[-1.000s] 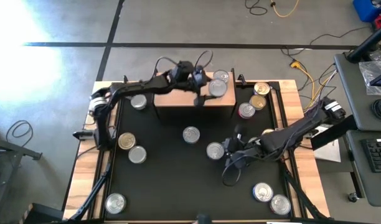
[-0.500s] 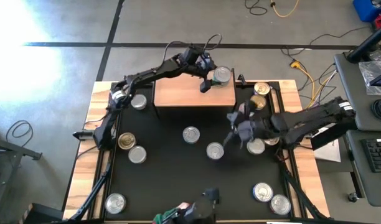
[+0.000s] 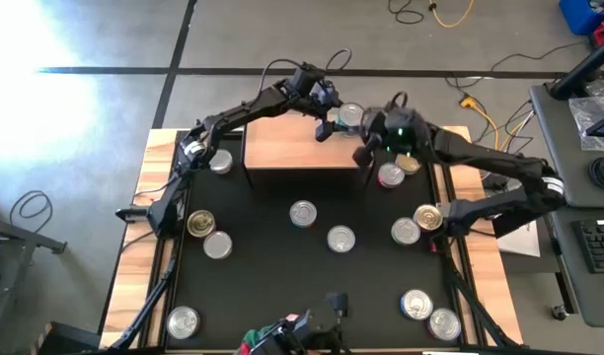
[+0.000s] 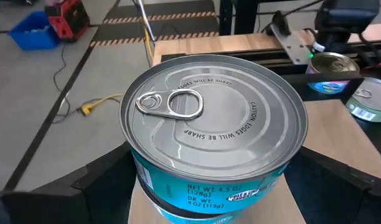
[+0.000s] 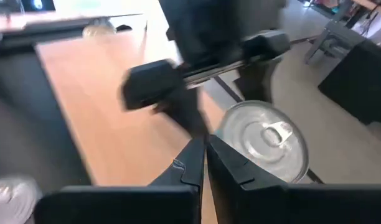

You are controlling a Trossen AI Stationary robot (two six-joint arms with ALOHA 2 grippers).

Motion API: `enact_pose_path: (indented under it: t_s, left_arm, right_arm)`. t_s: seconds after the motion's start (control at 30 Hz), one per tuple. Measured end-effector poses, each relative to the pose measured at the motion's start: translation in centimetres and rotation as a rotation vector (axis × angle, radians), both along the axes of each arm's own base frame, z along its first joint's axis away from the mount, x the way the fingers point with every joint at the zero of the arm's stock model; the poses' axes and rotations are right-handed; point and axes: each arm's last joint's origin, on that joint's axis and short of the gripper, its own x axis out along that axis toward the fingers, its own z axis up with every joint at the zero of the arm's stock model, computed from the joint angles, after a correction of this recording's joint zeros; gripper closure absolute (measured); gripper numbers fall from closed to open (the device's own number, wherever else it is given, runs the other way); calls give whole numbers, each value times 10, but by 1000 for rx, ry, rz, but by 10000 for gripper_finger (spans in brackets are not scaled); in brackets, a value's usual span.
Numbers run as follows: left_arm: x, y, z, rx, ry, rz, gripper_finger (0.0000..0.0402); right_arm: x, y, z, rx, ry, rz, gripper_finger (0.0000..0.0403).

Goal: Stack canned seafood by type on shelf
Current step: Stack the light blue tuna can on top of the light blue tuna can on the shelf

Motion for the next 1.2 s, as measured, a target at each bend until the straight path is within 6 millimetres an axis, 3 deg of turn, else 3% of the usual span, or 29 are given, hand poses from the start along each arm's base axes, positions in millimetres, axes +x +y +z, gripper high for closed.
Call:
enact_pose_path:
  t_s: [0.2,0.47,1.2]
  left_arm:
    - [0,0,-8,-1,9,-20,59]
    - [-4,7,-9,-1,-7,-19,61]
    - [-1,9,-13,-73,-41,34,59]
  right_arm:
    - [-1,-38,-12,59,-36,-21,390]
    - [5,-63,-29,86,29,-49,390]
    - [15,-75,-37,96,52,-61,390]
